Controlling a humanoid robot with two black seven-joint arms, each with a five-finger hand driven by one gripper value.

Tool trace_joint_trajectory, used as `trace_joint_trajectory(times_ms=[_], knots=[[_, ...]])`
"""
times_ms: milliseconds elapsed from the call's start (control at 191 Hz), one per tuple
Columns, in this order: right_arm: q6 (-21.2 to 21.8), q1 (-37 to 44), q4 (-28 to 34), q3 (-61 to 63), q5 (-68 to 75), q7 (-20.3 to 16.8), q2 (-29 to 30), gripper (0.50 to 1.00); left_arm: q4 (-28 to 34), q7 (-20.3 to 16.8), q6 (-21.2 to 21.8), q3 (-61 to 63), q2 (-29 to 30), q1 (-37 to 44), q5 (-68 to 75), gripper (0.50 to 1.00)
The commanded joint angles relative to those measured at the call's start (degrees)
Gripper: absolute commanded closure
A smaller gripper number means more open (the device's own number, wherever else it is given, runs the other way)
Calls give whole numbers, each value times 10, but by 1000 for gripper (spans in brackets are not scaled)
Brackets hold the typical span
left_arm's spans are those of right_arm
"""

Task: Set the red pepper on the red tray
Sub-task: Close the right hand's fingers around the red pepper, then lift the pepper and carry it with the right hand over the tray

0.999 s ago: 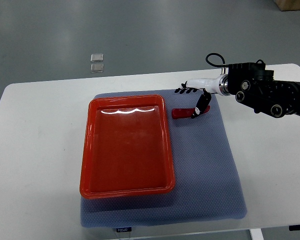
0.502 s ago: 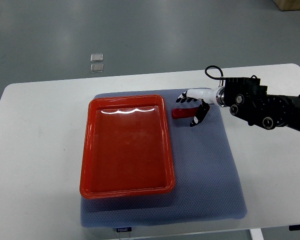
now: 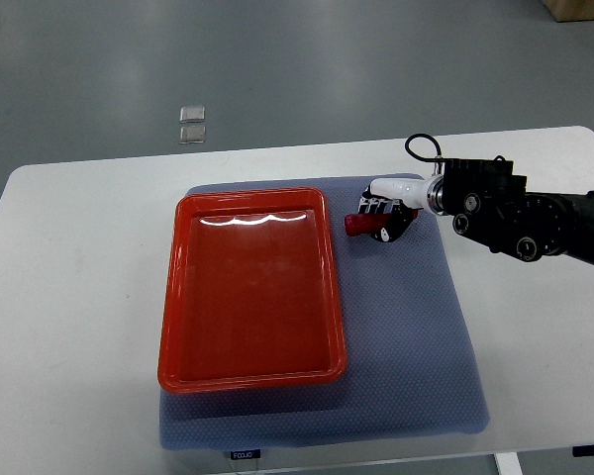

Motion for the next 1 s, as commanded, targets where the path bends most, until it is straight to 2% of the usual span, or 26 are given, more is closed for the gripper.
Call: trace_joint_trajectory(times_ms=[0, 377, 570, 790, 895, 952, 994], knots=[[1, 3, 0, 0, 0, 0, -5, 1000, 0, 0, 0, 0, 0, 0, 0, 500], [21, 54, 21, 8, 11, 1, -41, 1000, 0, 0, 0, 2, 0, 0, 0, 500], [30, 108, 33, 10, 31, 1, -28, 1000, 0, 0, 0, 1, 0, 0, 0, 500], [35, 143, 38, 9, 51, 8, 41, 1000, -2, 0, 0, 2, 0, -1, 0, 500], [32, 144, 37, 5, 51, 8, 99, 1000, -3, 0, 0, 2, 0, -1, 0, 500], [27, 142, 26, 2, 50, 8, 132, 1000, -6, 0, 0, 2, 0, -2, 0, 500], [22, 139, 13, 2, 49, 8, 132, 1000, -7, 0, 0, 2, 0, -2, 0, 500]])
